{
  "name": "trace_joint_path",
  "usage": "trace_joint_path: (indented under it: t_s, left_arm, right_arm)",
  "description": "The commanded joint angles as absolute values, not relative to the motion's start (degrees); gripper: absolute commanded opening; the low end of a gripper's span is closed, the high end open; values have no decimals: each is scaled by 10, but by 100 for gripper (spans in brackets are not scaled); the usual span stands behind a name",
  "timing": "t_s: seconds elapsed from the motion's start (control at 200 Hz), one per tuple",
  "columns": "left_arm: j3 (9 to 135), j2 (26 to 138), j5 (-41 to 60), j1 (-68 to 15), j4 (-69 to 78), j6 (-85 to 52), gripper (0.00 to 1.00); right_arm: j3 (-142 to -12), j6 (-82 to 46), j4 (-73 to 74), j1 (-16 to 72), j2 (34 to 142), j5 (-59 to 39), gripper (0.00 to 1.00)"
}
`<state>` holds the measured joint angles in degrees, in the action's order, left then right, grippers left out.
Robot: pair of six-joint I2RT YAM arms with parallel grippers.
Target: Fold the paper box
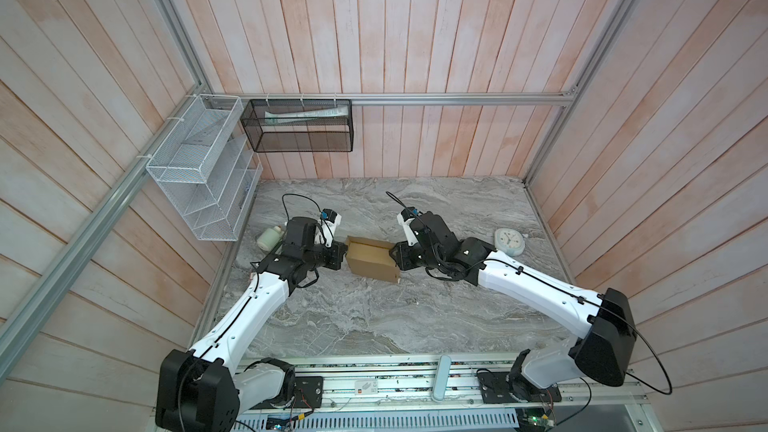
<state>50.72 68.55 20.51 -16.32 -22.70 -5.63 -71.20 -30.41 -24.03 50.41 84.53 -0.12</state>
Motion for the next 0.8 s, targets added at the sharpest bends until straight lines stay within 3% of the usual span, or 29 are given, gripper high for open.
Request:
trace_joint_path:
  t_s: [0.0,0.795]
  left_arm:
    - [497,680,210,-167,-234,-57,0]
    - [498,682,211,-169,-235,-57,0]
  right_arm:
    - [-706,-315,-232,502,852,-11,31]
    - [-713,-328,-236,502,877,0,27]
